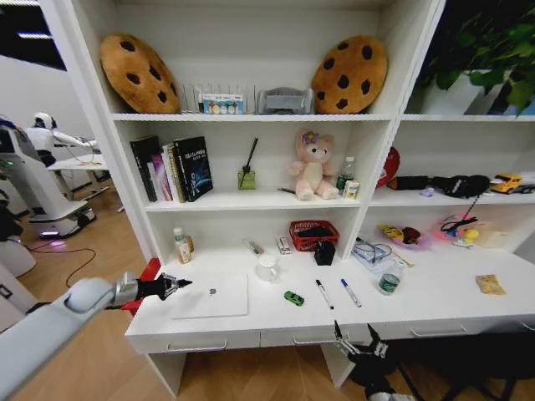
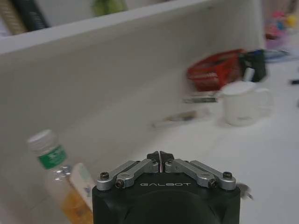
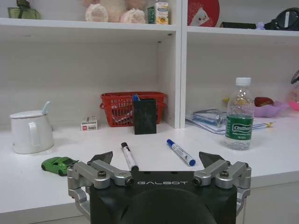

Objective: Organize the objects on the table.

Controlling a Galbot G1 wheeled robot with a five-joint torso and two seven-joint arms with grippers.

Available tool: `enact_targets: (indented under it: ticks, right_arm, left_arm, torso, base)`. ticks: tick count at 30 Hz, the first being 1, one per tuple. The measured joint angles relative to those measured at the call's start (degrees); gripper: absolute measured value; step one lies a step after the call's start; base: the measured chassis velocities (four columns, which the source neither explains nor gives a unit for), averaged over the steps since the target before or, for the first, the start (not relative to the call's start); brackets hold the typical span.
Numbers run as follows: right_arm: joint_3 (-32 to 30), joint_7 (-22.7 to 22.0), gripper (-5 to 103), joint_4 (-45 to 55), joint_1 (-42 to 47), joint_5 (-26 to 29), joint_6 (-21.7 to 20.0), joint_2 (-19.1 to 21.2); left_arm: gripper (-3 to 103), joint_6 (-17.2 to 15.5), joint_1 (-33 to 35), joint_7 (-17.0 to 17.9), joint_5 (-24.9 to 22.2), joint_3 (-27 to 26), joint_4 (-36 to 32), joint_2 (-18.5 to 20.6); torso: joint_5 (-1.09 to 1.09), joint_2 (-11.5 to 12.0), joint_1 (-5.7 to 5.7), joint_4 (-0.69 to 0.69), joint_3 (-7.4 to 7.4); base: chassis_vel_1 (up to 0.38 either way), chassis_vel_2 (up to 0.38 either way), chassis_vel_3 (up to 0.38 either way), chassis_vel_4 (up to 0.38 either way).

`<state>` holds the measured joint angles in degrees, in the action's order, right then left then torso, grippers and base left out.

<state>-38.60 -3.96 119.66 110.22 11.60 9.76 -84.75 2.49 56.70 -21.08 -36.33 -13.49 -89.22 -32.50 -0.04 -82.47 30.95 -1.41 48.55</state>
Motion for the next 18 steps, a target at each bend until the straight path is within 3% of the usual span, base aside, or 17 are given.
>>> enact_targets:
  ticks: [1,2,4,5,6,8,10,11,12,15,18]
  right_arm:
    - [0.00,0.00,100,0.00,0.00,0.00,0.00,0.00]
    - [-0.02,-0.29,100,0.49,0.09,0.30,-0.42,0.00]
    - [-0.01,-0.65,100,1.17,0.03,0.37,-1.07,0.32]
    - [-0.01,-0.65,100,1.17,0.03,0.37,-1.07,0.32]
    - [-0.07,-0.92,100,1.42,-0.05,0.37,-1.37,0.52]
    - [-0.12,-1.04,100,1.53,-0.07,0.37,-1.47,0.61]
    - [-0.49,-1.76,100,2.06,-0.06,0.10,-2.08,1.44]
    - [-0.50,-2.05,100,2.24,0.04,0.01,-2.22,1.76]
    - [-0.50,-2.05,100,2.24,0.04,0.01,-2.22,1.76]
    - [-0.44,-2.28,100,2.50,0.13,-0.33,-2.38,2.32]
    - [-0.30,-2.29,100,3.29,0.52,-0.53,-2.64,2.91]
  left_arm:
    - [6,0.00,0.00,0.00,0.00,0.00,0.00,0.00]
    - [6,-2.06,1.63,6.89,-1.48,-2.19,-1.60,-1.35]
    - [16,-6.25,5.60,19.22,-3.66,-7.37,-6.40,-4.13]
    - [16,-6.25,5.60,19.22,-3.66,-7.37,-6.40,-4.13]
    - [22,-7.91,7.42,23.00,-4.36,-9.55,-8.69,-5.21]
    - [22,-8.63,8.33,24.66,-4.67,-10.54,-9.85,-5.71]
    - [38,-12.19,16.90,34.59,-5.04,-18.88,-18.45,-9.39]
    - [43,-14.22,22.65,37.37,-2.95,-24.74,-21.74,-11.05]
    - [43,-14.22,22.65,37.37,-2.95,-24.74,-21.74,-11.05]
    - [54,-17.74,33.58,38.88,3.26,-36.51,-27.13,-15.75]
    - [65,-18.90,41.47,38.30,6.45,-43.31,-31.86,-20.43]
  torso:
    - [0.00,0.00,0.00,0.00,0.00]
    - [0.00,0.00,0.01,0.01,0.01]
    - [0.05,0.01,0.02,0.05,0.01]
    - [0.05,0.01,0.02,0.05,0.01]
    - [0.04,0.01,0.02,0.09,0.00]
    - [0.04,0.01,0.02,0.09,0.00]
    - [0.04,0.01,0.01,0.06,0.00]
    - [0.04,0.01,0.01,0.06,0.00]
    - [0.04,0.01,0.01,0.06,0.00]
    - [0.06,0.00,0.01,0.11,0.00]
    - [0.02,0.00,0.01,0.10,0.00]
  base:
    - [0.000,0.000,0.000,0.000]
    - [0.000,0.000,0.000,0.000]
    - [0.000,0.000,0.000,0.000]
    - [0.000,0.000,0.000,0.000]
    - [0.000,0.000,0.000,0.000]
    - [0.000,0.000,0.000,0.000]
    - [0.000,0.000,0.000,0.000]
    - [0.000,0.000,0.000,0.000]
    - [0.000,0.000,0.000,0.000]
    - [0.000,0.000,0.000,0.000]
    - [0.000,0.000,0.000,0.000]
